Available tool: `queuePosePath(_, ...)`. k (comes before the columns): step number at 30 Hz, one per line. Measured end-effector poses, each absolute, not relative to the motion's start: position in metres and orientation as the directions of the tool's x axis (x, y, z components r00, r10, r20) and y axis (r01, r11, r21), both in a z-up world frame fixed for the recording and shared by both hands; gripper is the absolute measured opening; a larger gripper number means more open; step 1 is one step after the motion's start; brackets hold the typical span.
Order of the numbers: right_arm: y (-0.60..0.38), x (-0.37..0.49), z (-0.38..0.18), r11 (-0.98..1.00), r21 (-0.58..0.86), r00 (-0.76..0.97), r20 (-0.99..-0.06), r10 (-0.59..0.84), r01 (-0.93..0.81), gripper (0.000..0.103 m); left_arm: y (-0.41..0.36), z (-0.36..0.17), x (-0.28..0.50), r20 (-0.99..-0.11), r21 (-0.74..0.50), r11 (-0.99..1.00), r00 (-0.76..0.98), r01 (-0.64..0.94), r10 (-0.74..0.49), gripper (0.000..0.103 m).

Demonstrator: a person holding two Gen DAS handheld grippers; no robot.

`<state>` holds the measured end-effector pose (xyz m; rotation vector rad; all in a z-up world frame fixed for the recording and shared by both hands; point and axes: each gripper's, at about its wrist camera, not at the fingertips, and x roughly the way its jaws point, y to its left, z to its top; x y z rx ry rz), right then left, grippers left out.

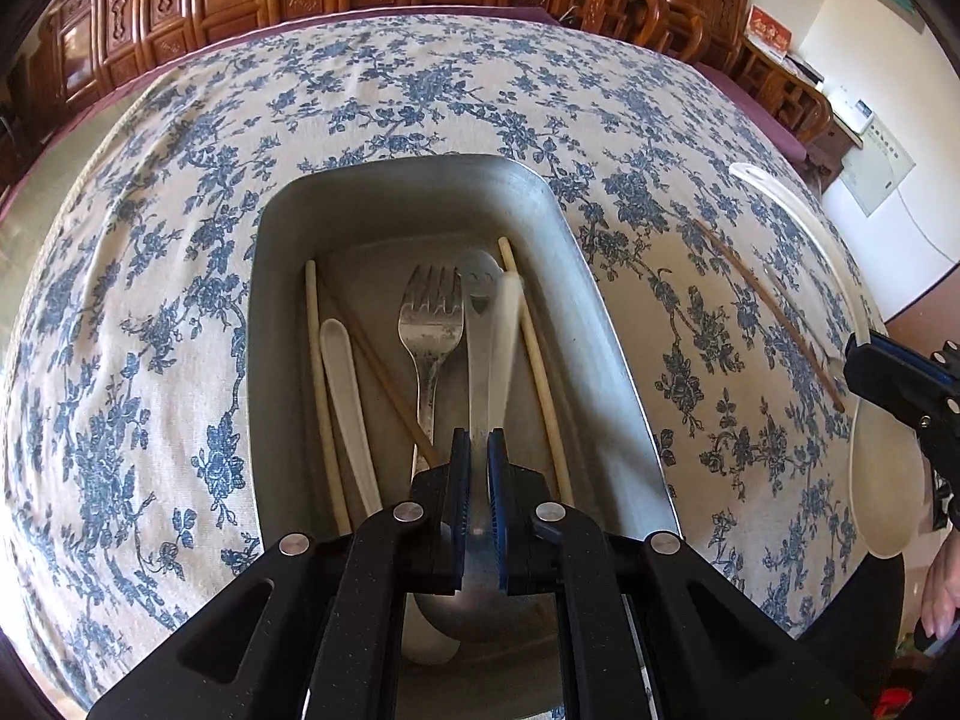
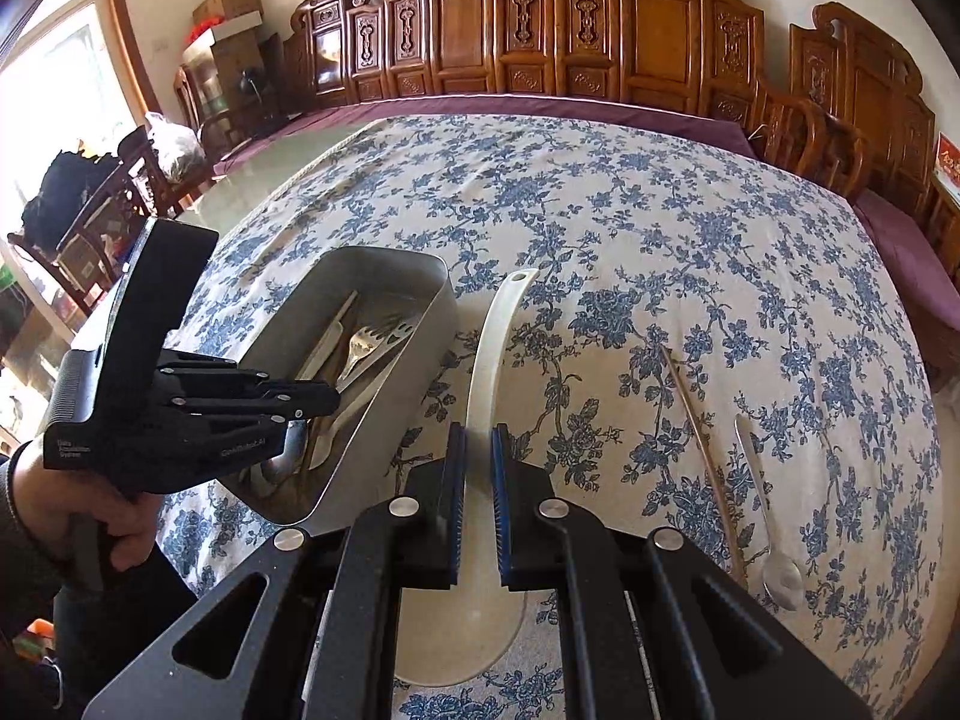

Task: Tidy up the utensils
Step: 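Carry the metal spoon into the tray and open the left tool, then lower the white plastic spoon into the tray and open the right tool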

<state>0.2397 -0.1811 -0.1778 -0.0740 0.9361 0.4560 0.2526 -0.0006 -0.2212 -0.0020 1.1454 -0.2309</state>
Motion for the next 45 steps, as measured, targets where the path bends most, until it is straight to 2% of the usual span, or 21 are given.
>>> queuePosePath(23,-0.114,0.258,-0.171,0.860,0.203,0.470,-0.767,0.437,-0.469,0.010,0.052,-0.138,0.208,-0.829,-0.107,0.983,0.533,0.151,-0.172,0.006)
queuePosePath(34,-0.080,0.276,-0.197,0.860,0.248,0.420,-0.791,0.445,-0.445,0.010,0.077,-0.127,0.195,-0.815,-0.107,0.987,0.558,0.119,-0.156,0.008)
queuePosePath(35,-0.078,0.278,-0.200,0.861,0.255,0.414,-0.793,0.446,-0.440,0.010,0.078,-0.127,0.195,-0.815,-0.107,0.987,0.559,0.116,-0.154,0.008)
queuePosePath(37,-0.075,0.281,-0.205,0.862,0.266,0.404,-0.798,0.448,-0.431,0.010,0.081,-0.127,0.194,-0.814,-0.102,0.989,0.562,0.110,-0.147,0.016)
queuePosePath(45,-0.061,0.292,-0.218,0.860,0.295,0.369,-0.810,0.456,-0.416,0.010,0.088,-0.132,0.192,-0.820,-0.100,0.990,0.556,0.096,-0.137,0.016)
